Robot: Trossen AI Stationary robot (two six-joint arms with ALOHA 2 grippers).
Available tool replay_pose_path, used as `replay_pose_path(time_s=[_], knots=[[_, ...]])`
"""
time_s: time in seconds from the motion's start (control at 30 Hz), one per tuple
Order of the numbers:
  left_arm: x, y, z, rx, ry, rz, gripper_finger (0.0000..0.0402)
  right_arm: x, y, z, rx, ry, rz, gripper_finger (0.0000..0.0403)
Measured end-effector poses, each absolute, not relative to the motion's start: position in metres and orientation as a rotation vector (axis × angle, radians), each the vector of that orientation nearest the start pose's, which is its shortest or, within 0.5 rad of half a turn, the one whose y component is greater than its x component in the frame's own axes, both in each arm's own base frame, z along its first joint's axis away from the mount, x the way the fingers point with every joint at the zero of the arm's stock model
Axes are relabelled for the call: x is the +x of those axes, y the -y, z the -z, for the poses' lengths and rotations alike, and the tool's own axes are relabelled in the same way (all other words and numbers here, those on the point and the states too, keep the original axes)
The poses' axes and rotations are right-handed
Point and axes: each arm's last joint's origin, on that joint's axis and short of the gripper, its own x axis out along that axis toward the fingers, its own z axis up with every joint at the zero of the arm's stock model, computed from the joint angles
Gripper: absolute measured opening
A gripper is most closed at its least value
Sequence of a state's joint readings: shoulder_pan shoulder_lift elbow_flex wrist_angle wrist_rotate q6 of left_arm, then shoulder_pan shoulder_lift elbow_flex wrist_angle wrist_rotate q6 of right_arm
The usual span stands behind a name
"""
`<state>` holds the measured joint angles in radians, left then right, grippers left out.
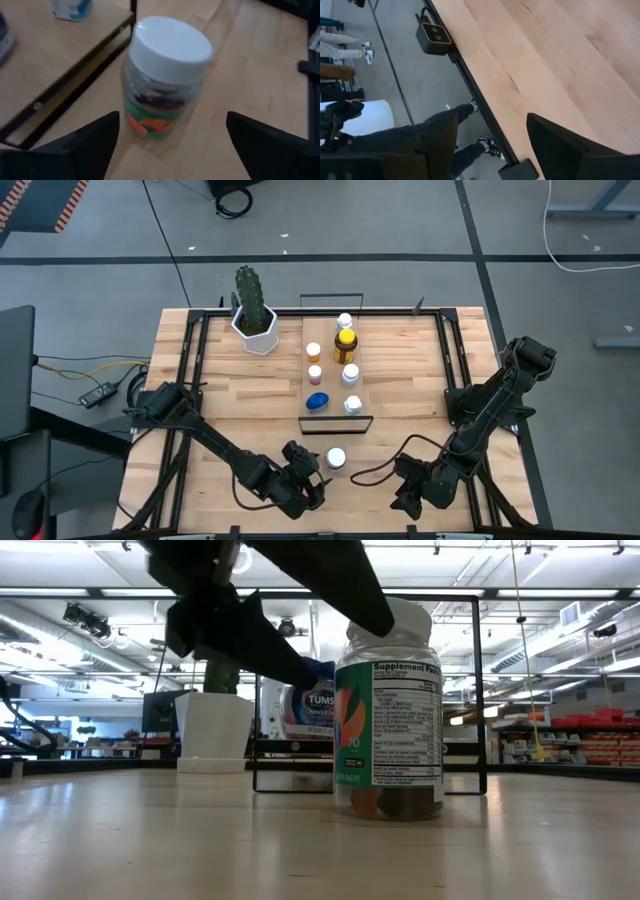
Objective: Pick and place medicine bottles onto shelf by color
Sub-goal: Put the green medicine bottle on the shelf
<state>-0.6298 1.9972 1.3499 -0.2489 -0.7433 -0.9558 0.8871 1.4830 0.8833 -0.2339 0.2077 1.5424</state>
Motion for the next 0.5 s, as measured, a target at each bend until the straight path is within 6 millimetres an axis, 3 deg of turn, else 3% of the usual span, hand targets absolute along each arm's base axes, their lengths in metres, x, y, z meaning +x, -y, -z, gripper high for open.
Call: replay_pose_path(time_s=[0.17, 0.5], knots=[[0.353, 0.218, -0.174, -0.296, -0.545, -0.461, 0.0397, 0.192, -0.227, -0.206, 0.975, -1.003, 0.054, 0.0245], [0.366, 0.199, -0.174, -0.268, -0.591, -0.443, 0.04, 0.192, -0.227, -0.206, 0.992, -1.004, 0.063, 0.0245]])
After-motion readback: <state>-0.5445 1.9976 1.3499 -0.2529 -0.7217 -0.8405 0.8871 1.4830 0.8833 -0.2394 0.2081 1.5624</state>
